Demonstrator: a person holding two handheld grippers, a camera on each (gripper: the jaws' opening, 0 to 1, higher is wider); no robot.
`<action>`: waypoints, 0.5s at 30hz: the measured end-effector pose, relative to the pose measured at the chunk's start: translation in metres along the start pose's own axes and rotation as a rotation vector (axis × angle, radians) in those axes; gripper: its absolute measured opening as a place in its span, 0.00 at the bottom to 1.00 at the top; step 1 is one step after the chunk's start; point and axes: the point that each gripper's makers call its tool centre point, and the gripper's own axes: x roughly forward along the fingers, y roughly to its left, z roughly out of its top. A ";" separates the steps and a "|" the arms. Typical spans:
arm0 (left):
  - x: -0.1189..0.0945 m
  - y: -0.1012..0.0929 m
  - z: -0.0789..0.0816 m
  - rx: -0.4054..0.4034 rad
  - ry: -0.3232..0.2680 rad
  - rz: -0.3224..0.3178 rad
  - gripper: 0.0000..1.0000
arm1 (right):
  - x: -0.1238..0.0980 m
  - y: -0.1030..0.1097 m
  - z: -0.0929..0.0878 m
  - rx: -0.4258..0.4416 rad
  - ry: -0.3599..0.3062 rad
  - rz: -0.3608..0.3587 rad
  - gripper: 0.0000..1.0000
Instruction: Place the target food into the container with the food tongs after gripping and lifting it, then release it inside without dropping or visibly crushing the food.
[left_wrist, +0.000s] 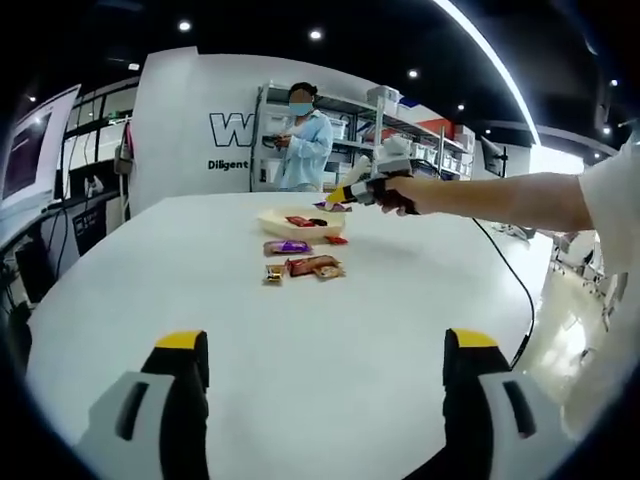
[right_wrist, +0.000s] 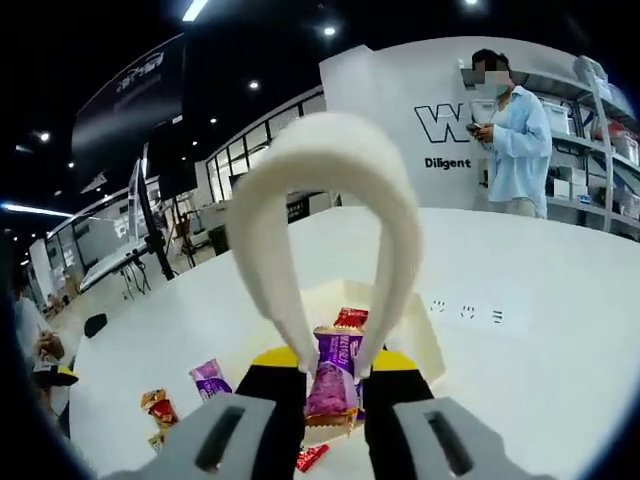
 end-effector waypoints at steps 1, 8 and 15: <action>0.001 0.001 0.000 -0.001 0.001 0.002 0.96 | 0.002 -0.001 -0.001 0.001 0.000 0.001 0.13; 0.004 0.007 -0.002 -0.011 0.006 0.008 0.96 | 0.019 -0.011 -0.010 -0.011 0.023 -0.022 0.13; 0.006 0.011 -0.002 -0.013 0.009 0.010 0.95 | 0.029 -0.019 -0.020 -0.028 0.047 -0.035 0.14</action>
